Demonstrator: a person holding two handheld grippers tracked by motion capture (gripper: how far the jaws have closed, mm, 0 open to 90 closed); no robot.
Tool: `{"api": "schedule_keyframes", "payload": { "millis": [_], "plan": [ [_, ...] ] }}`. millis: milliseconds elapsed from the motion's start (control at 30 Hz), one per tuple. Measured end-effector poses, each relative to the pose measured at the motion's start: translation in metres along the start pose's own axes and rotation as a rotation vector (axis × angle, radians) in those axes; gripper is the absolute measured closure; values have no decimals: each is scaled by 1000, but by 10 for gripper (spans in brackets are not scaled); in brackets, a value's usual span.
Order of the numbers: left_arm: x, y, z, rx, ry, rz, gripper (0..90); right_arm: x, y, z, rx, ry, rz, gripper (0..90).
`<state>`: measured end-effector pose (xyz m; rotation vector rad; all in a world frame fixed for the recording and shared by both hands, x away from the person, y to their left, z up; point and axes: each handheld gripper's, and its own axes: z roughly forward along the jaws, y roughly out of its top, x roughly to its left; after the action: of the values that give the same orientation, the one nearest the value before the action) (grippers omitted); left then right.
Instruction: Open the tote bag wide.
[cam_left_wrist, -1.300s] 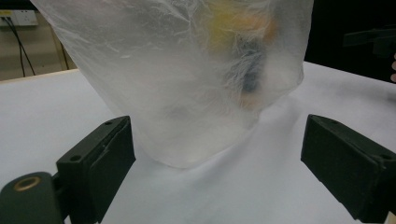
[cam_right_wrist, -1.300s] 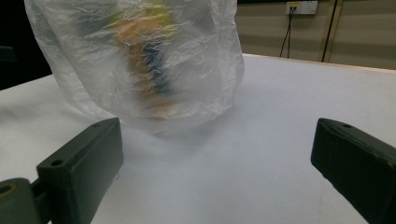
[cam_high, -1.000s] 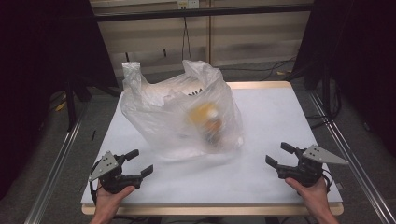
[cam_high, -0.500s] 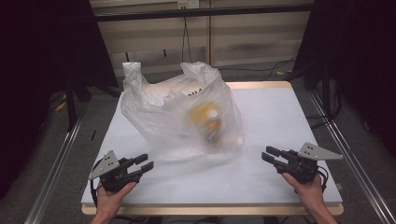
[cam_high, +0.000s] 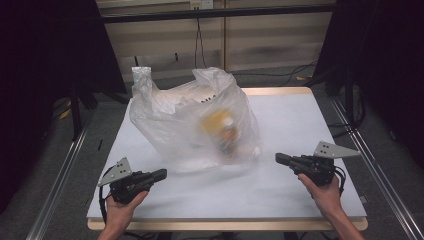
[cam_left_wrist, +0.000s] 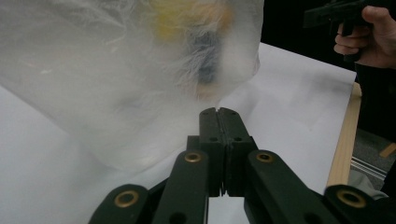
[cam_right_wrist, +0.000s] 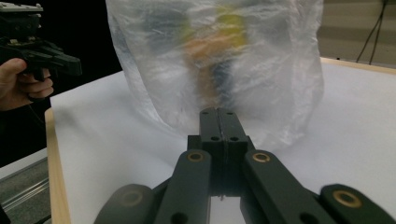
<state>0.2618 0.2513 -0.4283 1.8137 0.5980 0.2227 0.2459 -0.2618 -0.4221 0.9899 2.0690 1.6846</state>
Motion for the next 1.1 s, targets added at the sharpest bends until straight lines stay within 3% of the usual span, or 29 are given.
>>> {"api": "schedule_keyframes", "payload": {
  "millis": [33,67,200,233,267,300,367,400,500,767,1100],
  "plan": [
    [0,2,0,8,18,15,900,0,3,3,2,7,-1,900],
    [0,3,0,-3,0,9,900,1,6,6,2,13,-3,900],
    [3,10,-1,-6,-2,5,900,3,19,16,1,40,-15,900],
    [3,12,-1,-5,23,-5,900,4,22,19,0,50,-15,900],
    [6,13,-1,-15,-8,-11,900,4,25,22,0,58,-21,900],
    [7,15,-1,-8,20,-11,900,5,28,24,-3,65,-20,900],
    [8,16,0,-13,25,-17,900,6,33,29,-2,73,-29,900],
    [12,20,1,-16,-6,-11,900,6,36,30,-2,77,-33,900],
    [14,24,1,-16,9,-13,900,7,43,36,-15,96,-35,900],
    [19,44,4,-68,2,-17,900,7,71,49,-41,116,-48,900],
    [25,69,4,-133,-7,-6,900,13,98,73,-26,157,-78,900]
  ]
}}
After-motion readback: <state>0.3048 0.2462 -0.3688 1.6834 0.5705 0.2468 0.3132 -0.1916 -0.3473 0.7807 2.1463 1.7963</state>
